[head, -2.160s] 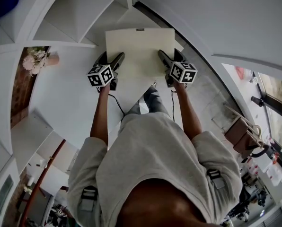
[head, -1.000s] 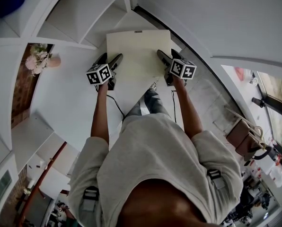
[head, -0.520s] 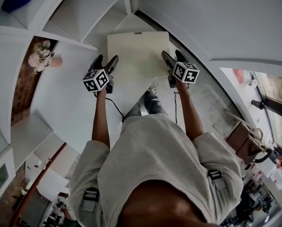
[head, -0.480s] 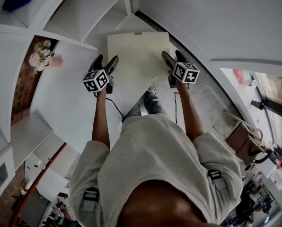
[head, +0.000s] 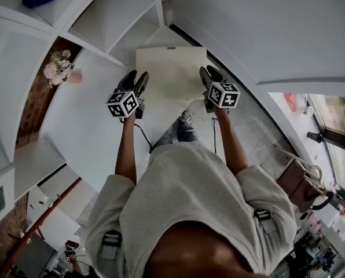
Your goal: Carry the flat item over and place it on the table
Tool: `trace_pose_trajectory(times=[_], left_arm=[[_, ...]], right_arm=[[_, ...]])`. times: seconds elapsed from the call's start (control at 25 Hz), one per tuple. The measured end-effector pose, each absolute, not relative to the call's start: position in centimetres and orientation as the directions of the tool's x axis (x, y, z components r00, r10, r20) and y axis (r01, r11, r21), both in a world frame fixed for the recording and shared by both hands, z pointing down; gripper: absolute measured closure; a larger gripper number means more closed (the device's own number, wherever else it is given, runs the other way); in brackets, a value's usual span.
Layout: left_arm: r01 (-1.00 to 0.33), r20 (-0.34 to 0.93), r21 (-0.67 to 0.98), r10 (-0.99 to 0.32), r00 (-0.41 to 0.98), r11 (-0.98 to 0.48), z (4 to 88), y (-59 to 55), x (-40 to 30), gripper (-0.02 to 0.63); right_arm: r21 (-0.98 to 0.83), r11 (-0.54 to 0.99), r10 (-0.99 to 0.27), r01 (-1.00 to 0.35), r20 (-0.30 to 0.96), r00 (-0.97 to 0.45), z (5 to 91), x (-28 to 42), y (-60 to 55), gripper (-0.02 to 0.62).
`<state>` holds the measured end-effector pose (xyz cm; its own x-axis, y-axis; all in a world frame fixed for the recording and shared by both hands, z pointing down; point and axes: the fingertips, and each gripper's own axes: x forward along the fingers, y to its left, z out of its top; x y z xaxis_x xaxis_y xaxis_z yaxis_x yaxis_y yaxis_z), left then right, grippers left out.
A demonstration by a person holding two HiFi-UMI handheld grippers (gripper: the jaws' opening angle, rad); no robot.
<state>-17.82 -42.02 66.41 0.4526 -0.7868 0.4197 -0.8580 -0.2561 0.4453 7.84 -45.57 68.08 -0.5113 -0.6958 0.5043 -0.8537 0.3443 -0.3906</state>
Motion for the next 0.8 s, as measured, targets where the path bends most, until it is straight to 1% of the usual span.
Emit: trace_pose_trajectory(times=[0.04,0.08,0.12,0.24,0.36,0.8], left_arm=[[-0.858,0.415,0.441,-0.788,0.454,-0.263,66.1,-41.9,-17.6,0.399],[-0.859,0.412,0.436,-0.789,0.456,-0.269,65.9,-41.9,-17.5,0.418],[-0.86,0.409,0.43,-0.79,0.457,-0.275,65.6,-41.8,-17.3,0.446],[-0.861,0.392,0.416,-0.796,0.46,-0.293,64.6,-41.5,-16.9,0.571],[-0.859,0.37,0.411,-0.805,0.463,-0.306,63.8,-41.2,-16.6,0.584],[-0.885,0.291,0.334,-0.858,0.423,-0.323,59.6,-40.9,-17.0,0.589]], right_arm=[[-0.384,0.347,-0.7,-0.855,0.501,-0.509,67.8,7.8,-45.6,0.485],[-0.378,0.351,-0.704,-0.857,0.497,-0.508,67.5,7.7,-45.5,0.512],[-0.374,0.357,-0.706,-0.856,0.492,-0.509,67.2,7.7,-45.5,0.527],[-0.354,0.389,-0.707,-0.85,0.476,-0.522,66.2,7.2,-45.4,0.551],[-0.317,0.421,-0.72,-0.85,0.453,-0.526,64.9,6.8,-45.3,0.561],[-0.218,0.523,-0.745,-0.824,0.353,-0.566,59.8,5.4,-44.8,0.569]])
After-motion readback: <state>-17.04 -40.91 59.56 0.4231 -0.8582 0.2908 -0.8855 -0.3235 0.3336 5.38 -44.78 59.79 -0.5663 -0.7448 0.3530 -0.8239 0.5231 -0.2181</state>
